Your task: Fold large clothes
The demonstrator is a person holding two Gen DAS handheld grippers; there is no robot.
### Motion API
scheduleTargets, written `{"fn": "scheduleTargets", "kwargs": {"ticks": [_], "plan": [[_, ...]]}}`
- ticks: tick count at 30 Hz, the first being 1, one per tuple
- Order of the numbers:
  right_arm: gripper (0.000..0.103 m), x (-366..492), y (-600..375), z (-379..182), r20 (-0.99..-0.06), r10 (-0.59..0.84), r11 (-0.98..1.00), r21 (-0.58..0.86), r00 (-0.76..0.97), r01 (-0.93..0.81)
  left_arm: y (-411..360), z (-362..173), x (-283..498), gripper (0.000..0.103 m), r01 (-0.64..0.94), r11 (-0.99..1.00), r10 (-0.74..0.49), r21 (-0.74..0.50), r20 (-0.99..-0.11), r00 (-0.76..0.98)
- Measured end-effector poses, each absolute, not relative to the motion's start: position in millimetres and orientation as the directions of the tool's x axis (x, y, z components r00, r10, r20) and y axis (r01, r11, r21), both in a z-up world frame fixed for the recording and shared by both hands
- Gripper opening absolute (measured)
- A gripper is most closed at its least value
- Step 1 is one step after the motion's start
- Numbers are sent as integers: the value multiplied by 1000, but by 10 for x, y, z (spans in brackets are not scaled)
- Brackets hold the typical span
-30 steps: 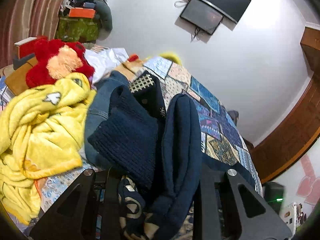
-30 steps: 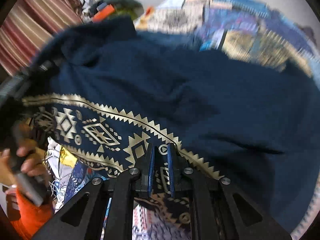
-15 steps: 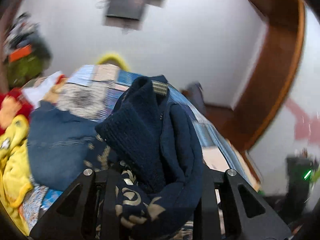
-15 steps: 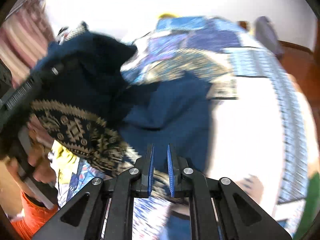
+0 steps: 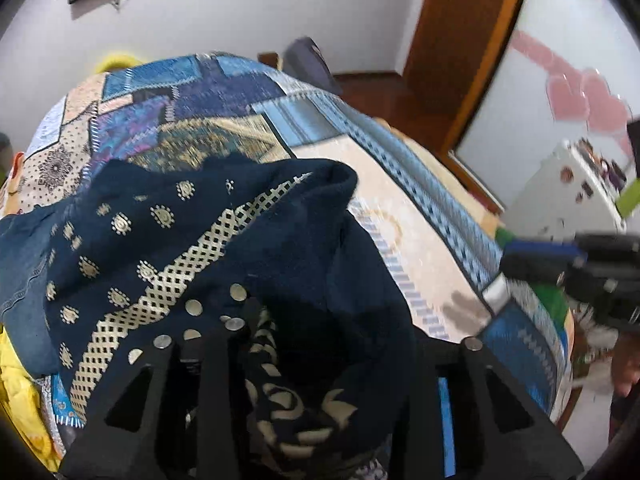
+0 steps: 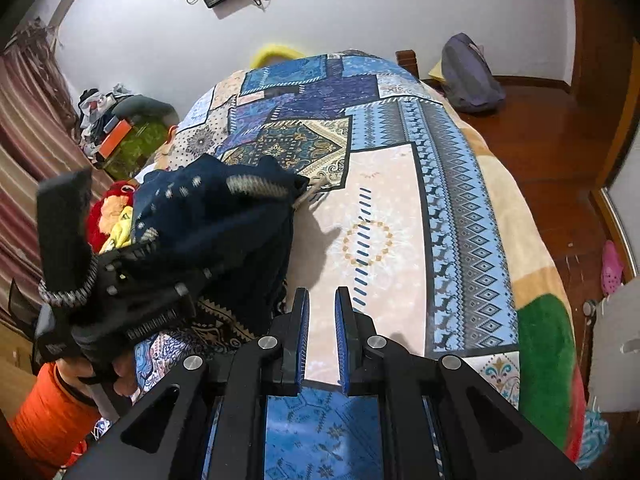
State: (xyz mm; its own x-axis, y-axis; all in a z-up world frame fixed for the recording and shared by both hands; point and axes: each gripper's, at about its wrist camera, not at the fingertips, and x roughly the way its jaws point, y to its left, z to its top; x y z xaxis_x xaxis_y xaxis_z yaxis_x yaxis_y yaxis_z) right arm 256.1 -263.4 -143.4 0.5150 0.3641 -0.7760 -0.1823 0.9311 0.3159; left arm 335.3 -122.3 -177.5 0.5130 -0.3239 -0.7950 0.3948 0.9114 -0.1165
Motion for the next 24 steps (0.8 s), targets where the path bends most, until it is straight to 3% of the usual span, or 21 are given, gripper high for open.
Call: {"fn": "scheduleTargets", "kwargs": {"ticks": [1, 3, 4, 7, 13, 16, 18, 24], "plan": [[8, 2524, -2632, -1401, -773, 365, 931, 311, 519, -193, -1243, -1770, 3302, 44, 406, 907, -326, -115, -801, 502], [8, 2489, -2622, -1348, -770, 359, 933, 293, 527, -207, -1297, -1726, 3213, 78, 439, 886, -364, -147, -808, 464], [8, 2460, -2612, -1312, -769, 351, 936, 280, 534, -213, -1312, -1675, 3170, 81, 460, 870, -397, -176, -803, 445], [8, 2398, -2600, -1208, -760, 340, 940, 253, 554, -229, -1312, -1509, 2973, 82, 500, 844, -440, -195, -786, 435], [8, 2357, -2443, -1052, -728, 386, 920, 257, 567, -297, -834, -1088, 2855, 83, 448, 882, -402, -150, -736, 545], [8, 2398, -2222, -993, -708, 427, 899, 265, 563, -349, -443, -933, 2852, 95, 384, 917, -346, -109, -697, 628], [8, 2438, -2022, -981, -702, 455, 883, 273, 548, -383, -188, -933, 2888, 98, 324, 943, -284, -75, -686, 670], [8, 2594, -1362, -1255, -739, 491, 839, 258, 462, -479, 231, -1415, 3065, 98, 229, 971, -197, -69, -776, 599]]}}
